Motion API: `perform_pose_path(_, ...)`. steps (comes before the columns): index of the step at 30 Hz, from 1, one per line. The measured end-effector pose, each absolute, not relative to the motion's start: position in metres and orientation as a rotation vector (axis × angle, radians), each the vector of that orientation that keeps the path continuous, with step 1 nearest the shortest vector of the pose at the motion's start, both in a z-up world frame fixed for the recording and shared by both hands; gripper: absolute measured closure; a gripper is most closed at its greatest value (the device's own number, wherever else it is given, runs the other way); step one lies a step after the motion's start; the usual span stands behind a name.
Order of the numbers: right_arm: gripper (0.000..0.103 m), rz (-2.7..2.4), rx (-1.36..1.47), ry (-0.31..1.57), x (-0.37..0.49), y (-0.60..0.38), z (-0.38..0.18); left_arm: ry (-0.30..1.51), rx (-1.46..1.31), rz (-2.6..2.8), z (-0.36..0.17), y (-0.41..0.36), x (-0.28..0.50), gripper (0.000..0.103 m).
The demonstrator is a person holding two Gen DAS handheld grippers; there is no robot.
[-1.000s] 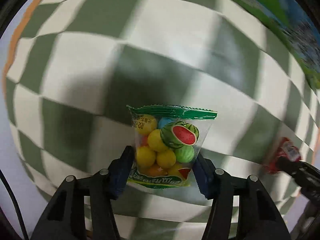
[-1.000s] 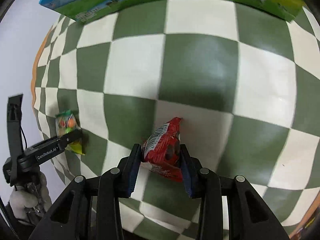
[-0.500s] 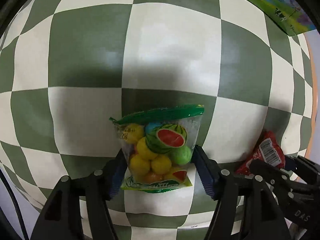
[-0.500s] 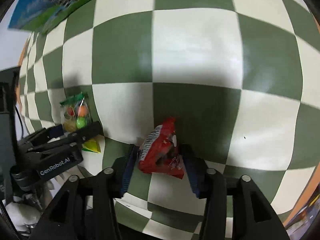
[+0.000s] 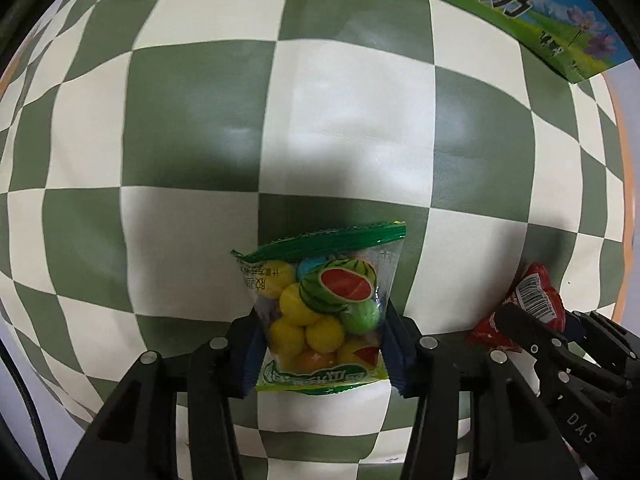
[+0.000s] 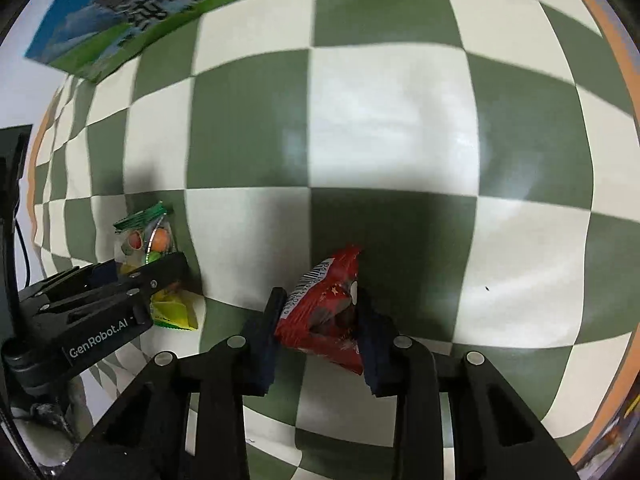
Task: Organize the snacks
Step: 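Carry both packets into the box and open both tools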
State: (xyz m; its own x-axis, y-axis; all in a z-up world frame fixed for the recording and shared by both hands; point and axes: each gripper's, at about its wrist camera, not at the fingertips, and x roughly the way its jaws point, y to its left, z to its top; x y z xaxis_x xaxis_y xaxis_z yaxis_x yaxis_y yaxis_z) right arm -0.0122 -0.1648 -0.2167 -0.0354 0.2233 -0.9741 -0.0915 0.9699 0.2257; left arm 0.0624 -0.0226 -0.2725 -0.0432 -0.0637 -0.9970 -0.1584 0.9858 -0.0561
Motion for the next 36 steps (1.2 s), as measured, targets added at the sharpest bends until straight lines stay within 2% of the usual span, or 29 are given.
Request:
perform_pose_path(4,0.068,0.304,0.160,1.551,-0.009,-0.176,-0.193,1.589,-0.207,0.048,-0.250,-0.006,0.069,0.057)
perform_pose_path(11,0.068,0.373,0.267,1.441,0.011,-0.189,-0.125,1.426,-0.303,-0.037,-0.154,0.000,0.101,0.057)
perform_pose_path(16,0.068,0.411,0.310,1.299,0.050,-0.179,-0.055,1.286,-0.286,-0.092,-0.086,0.016,0.168,0.057)
perform_pose_path(20,0.068,0.393,0.287,1.192,0.098,-0.169,-0.016,1.231,-0.235,-0.060,-0.055,0.035,0.216,0.056)
perform_pose_path(26,0.068,0.313,0.231,1.155,0.177,-0.167,-0.006,1.279,-0.187,-0.013,-0.064,0.057,0.275,0.056)
perform_pose_path(36,0.068,0.188,0.147,1.275,0.274,-0.169,-0.061,1.445,-0.097,0.096,-0.139,0.084,0.331,0.056)
